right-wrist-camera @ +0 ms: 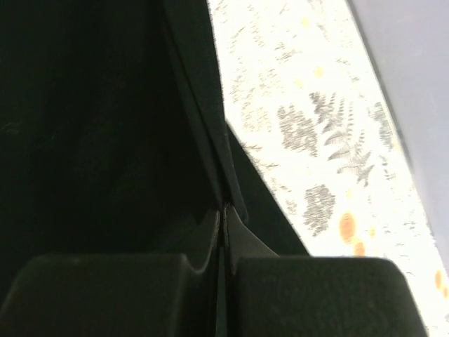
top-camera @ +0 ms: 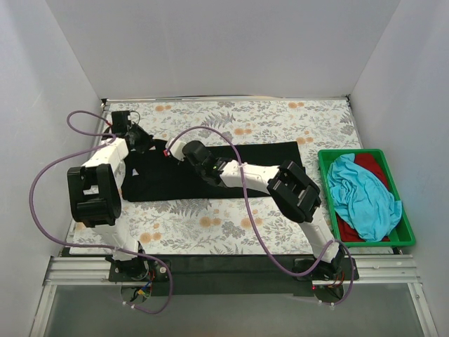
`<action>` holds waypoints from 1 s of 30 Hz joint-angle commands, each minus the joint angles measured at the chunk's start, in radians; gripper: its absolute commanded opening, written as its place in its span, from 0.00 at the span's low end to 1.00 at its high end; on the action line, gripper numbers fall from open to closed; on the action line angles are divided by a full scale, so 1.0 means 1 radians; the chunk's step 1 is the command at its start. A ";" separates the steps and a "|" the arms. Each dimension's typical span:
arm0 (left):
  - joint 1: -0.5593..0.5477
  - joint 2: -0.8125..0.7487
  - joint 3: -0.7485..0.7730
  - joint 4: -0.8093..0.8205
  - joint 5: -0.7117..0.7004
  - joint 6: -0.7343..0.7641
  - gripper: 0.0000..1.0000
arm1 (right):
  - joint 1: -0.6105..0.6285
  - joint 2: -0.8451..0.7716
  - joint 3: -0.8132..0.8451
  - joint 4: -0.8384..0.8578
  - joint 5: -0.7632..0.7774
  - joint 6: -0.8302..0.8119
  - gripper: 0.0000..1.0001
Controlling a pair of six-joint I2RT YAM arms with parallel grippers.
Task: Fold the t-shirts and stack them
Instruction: Fold the tshirt
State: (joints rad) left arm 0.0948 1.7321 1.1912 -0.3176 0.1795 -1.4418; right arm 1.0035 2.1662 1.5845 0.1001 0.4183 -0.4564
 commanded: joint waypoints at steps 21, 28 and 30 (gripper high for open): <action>0.043 -0.094 -0.094 0.023 -0.077 -0.019 0.00 | 0.035 -0.055 -0.057 -0.005 0.083 -0.143 0.01; 0.048 -0.131 -0.131 0.014 -0.074 -0.020 0.00 | 0.061 -0.069 -0.080 -0.039 0.080 -0.143 0.01; 0.048 -0.137 -0.162 0.015 -0.069 -0.023 0.00 | 0.064 -0.074 -0.084 -0.046 0.071 -0.137 0.01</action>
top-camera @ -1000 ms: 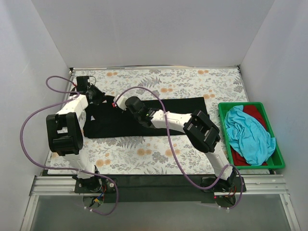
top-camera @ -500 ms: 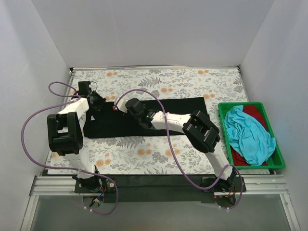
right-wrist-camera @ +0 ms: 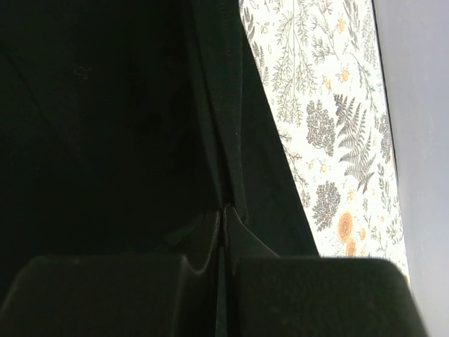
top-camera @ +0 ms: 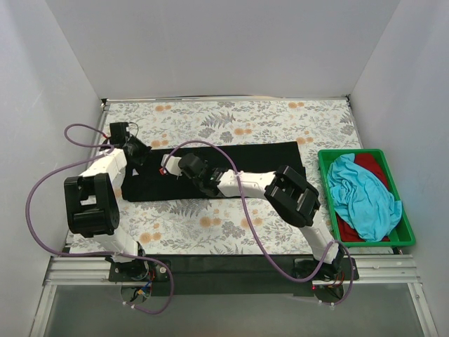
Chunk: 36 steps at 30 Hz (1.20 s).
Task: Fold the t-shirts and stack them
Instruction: Fold the tshirt
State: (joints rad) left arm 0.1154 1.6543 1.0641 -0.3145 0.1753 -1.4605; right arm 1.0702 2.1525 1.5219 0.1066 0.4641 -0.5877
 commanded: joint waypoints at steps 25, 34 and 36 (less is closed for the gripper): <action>0.029 -0.295 -0.213 -0.037 -0.160 -0.064 0.41 | -0.013 -0.201 -0.039 -0.266 -0.317 0.199 0.33; -0.014 -0.295 -0.119 -0.035 -0.082 -0.012 0.48 | -0.173 -0.207 0.079 -0.282 -0.609 0.503 0.24; -0.039 -0.252 -0.095 -0.017 -0.051 -0.008 0.36 | -0.211 -0.169 0.116 -0.254 -0.659 0.581 0.20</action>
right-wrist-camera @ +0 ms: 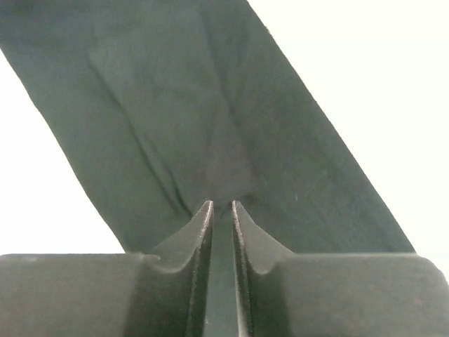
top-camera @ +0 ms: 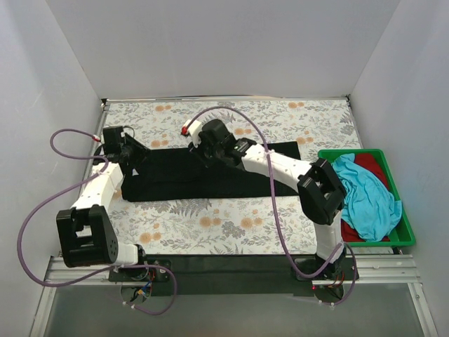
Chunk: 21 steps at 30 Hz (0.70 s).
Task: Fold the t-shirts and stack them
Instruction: Fold the tshirt
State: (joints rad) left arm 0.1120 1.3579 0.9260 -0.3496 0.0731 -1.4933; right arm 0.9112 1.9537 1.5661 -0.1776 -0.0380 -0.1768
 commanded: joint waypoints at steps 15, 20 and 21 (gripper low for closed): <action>-0.092 0.308 -0.024 0.081 -0.119 -0.015 0.03 | -0.081 0.234 -0.058 0.234 -0.300 0.327 0.13; -0.077 0.331 0.005 0.070 -0.102 0.004 0.06 | -0.113 0.148 -0.178 0.231 -0.244 0.281 0.13; -0.075 0.326 0.014 0.069 -0.093 0.010 0.09 | -0.115 0.125 -0.187 0.225 -0.235 0.269 0.14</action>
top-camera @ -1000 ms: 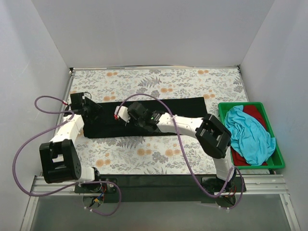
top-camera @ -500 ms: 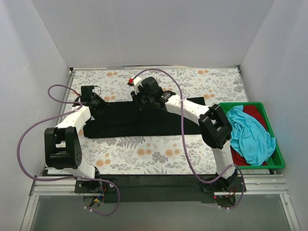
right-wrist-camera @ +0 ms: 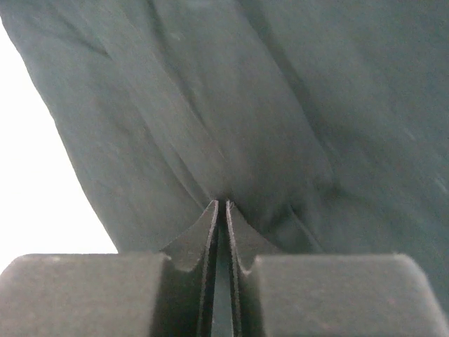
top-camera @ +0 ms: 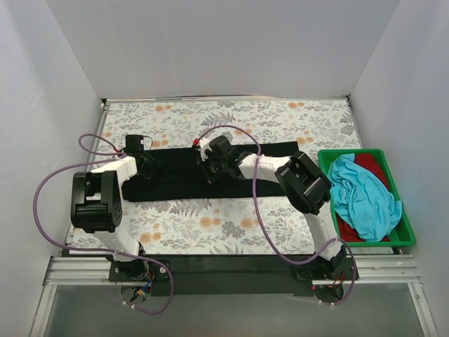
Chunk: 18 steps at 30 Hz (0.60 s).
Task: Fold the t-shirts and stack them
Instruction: Fold the tshirt
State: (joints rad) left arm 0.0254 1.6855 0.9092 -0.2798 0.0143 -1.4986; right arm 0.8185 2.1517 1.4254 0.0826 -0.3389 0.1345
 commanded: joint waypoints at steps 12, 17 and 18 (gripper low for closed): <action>-0.113 -0.245 0.112 -0.127 -0.112 0.029 0.55 | -0.068 -0.380 -0.238 -0.367 0.533 -0.130 0.40; -0.163 -0.192 0.096 -0.136 -0.117 0.028 0.56 | -0.117 -0.472 -0.350 -0.457 0.604 -0.090 0.40; -0.169 -0.179 0.097 -0.136 -0.120 0.026 0.56 | -0.122 -0.486 -0.367 -0.458 0.612 -0.081 0.40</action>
State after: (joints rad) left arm -0.1291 1.4700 1.0000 -0.3691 -0.0669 -1.4734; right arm 0.7151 1.7229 1.1069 -0.2718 0.1806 0.0280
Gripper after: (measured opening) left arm 0.560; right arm 0.403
